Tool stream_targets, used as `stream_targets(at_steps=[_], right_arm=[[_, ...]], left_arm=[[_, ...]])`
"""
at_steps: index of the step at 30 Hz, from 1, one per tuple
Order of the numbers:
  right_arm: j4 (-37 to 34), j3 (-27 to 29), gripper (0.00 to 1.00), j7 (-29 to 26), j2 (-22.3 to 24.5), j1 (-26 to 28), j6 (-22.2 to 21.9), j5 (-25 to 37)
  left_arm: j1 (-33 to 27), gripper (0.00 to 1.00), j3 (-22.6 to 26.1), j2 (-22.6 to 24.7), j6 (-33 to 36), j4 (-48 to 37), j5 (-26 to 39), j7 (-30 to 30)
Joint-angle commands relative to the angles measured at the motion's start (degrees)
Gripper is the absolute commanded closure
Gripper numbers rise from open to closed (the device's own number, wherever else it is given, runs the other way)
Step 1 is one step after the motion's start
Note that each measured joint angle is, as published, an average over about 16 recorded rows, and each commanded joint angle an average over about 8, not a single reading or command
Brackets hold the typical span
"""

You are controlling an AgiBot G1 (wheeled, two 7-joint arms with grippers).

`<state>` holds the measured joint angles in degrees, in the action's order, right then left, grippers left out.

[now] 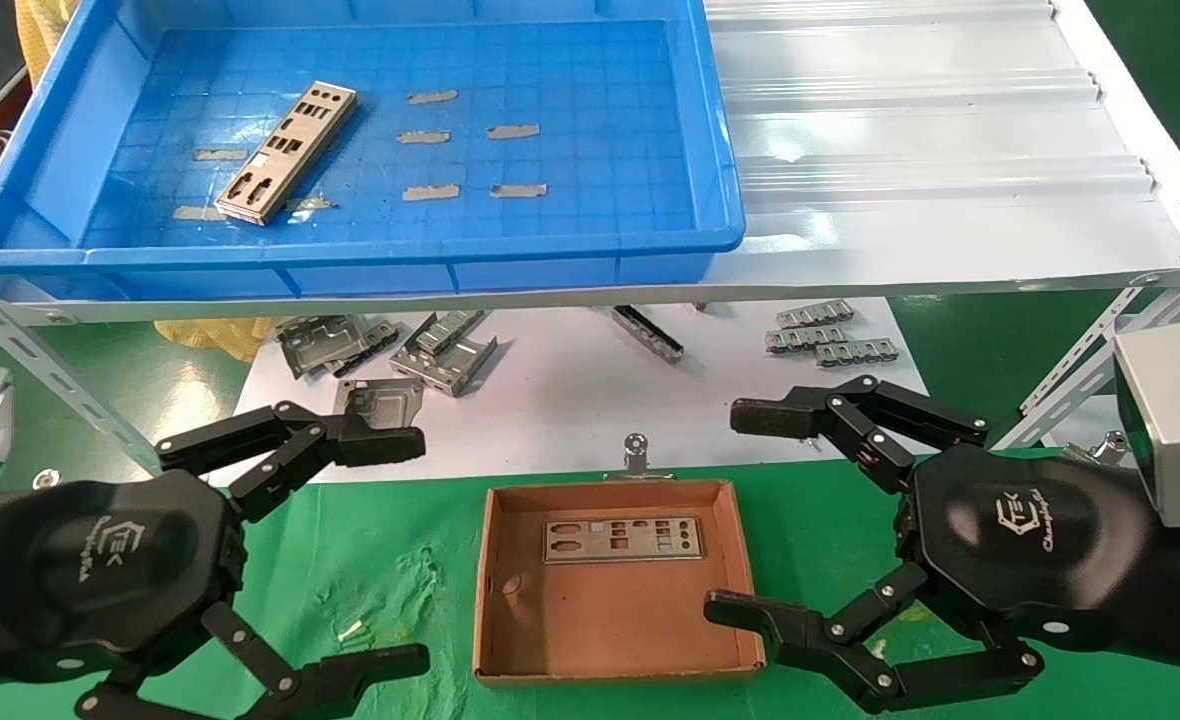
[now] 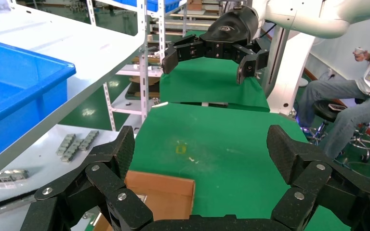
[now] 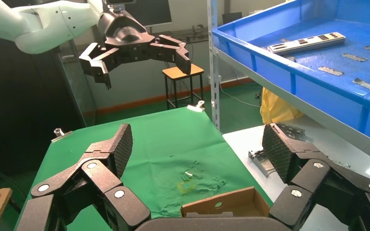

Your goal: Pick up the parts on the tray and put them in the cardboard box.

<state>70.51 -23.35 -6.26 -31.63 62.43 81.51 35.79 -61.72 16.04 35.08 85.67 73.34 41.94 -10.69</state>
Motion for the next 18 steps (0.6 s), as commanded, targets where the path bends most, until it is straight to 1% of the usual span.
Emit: stream_targets(at_steps=[1,5,13,18], right_arm=[[0.0,0.0,0.0,0.0,0.0,0.0,0.0,0.0],[0.0,0.0,0.0,0.0,0.0,0.0,0.0,0.0],[0.0,0.0,1.0,0.0,0.0,0.0,0.0,0.0],[0.0,0.0,1.0,0.0,0.0,0.0,0.0,0.0]], left_arm=[[0.0,0.0,0.0,0.0,0.0,0.0,0.0,0.0],[0.0,0.0,0.0,0.0,0.0,0.0,0.0,0.0],[0.0,0.0,0.0,0.0,0.0,0.0,0.0,0.0],[0.0,0.0,0.0,0.0,0.0,0.0,0.0,0.0]])
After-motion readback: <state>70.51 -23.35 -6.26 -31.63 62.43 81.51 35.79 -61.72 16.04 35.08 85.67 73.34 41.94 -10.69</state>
